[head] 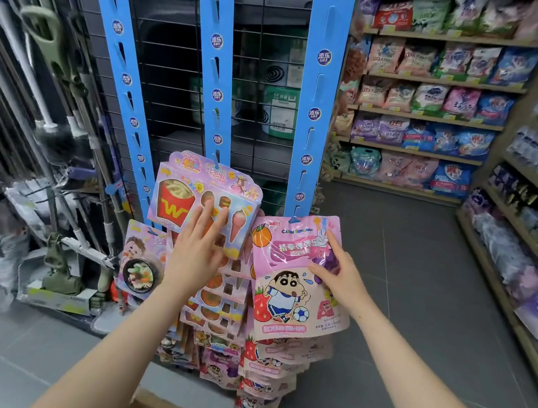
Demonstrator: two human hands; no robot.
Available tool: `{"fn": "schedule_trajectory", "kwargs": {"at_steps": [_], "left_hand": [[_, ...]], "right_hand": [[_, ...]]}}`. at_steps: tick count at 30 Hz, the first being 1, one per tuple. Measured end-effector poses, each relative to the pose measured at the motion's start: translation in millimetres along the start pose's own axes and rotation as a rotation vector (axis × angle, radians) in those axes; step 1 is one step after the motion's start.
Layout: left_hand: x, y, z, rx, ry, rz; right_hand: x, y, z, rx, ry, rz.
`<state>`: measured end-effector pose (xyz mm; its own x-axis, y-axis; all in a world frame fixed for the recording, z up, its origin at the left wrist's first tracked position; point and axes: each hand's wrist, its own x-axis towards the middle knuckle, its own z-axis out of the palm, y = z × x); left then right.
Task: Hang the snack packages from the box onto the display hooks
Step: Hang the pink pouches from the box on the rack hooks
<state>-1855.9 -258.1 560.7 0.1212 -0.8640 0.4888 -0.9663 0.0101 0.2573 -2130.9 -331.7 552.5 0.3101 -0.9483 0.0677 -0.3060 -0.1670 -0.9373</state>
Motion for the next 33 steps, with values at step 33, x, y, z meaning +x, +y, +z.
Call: {"fn": "schedule_trajectory", "kwargs": {"at_steps": [33], "left_hand": [[50.5, 71.8, 13.2, 0.180, 0.025, 0.304]], "right_hand": [[-2.9, -2.2, -0.1, 0.091, 0.072, -0.053]]}}
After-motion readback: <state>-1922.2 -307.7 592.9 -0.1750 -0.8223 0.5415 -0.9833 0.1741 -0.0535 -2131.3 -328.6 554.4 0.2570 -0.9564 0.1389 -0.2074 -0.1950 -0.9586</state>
